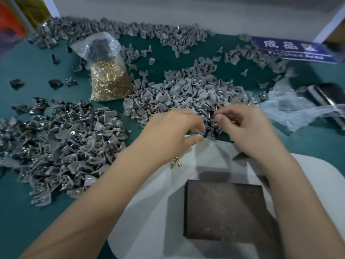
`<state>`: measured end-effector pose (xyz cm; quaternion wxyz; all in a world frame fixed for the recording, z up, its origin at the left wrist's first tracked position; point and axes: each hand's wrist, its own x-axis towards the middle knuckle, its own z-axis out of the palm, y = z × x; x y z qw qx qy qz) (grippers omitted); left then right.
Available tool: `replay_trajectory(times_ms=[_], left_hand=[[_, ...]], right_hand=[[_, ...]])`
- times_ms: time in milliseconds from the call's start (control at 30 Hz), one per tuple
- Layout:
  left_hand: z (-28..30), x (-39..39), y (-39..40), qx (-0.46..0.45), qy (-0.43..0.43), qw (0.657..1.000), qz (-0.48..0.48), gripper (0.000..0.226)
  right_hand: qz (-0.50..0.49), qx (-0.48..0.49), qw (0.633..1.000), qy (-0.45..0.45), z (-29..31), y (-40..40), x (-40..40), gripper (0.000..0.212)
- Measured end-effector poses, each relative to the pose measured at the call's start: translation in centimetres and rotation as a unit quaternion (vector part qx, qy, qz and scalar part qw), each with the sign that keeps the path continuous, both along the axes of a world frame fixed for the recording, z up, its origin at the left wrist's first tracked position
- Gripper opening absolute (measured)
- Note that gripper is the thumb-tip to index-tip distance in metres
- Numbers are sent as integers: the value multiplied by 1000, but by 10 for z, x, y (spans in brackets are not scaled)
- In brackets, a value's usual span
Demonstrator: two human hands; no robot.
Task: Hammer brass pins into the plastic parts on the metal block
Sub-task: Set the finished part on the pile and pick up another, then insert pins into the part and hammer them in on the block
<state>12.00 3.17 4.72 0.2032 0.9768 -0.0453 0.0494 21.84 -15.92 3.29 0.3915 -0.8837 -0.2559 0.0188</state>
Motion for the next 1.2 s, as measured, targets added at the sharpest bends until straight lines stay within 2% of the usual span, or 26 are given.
replay_trajectory(times_ms=[100, 200, 300, 400, 500, 700, 833, 1000, 1100, 1200], left_hand=[[-6, 10, -10, 21, -13, 1000, 3, 21], [-5, 19, -25, 56, -25, 997, 48, 30], [-3, 26, -47, 108, -52, 986, 114, 39], [-4, 29, -63, 157, -42, 976, 147, 43], [-8, 28, -67, 161, -47, 972, 162, 27], [-14, 18, -62, 89, -68, 983, 147, 16], [-16, 20, -63, 77, -84, 983, 143, 24], [-17, 26, -60, 68, -65, 989, 113, 16], [-12, 23, -52, -14, -91, 989, 115, 9], [-2, 17, -35, -147, -109, 975, 123, 8]], right_hand=[[-4, -20, 1000, -3, -4, -4, -3, 20], [-42, -50, 998, -11, -3, -9, -2, 15], [-73, -36, 996, -19, 2, -14, 0, 14], [-78, -26, 996, -18, 3, -15, -1, 14], [-78, -25, 997, -15, 3, -14, -2, 16], [-64, -17, 998, -10, 3, -12, -4, 20], [-62, -3, 998, -3, 5, -12, -6, 18], [-67, 4, 998, 2, 6, -13, -6, 15], [-70, 18, 997, -8, 9, -13, -6, 15], [-60, 43, 997, 3, 10, -11, -7, 12]])
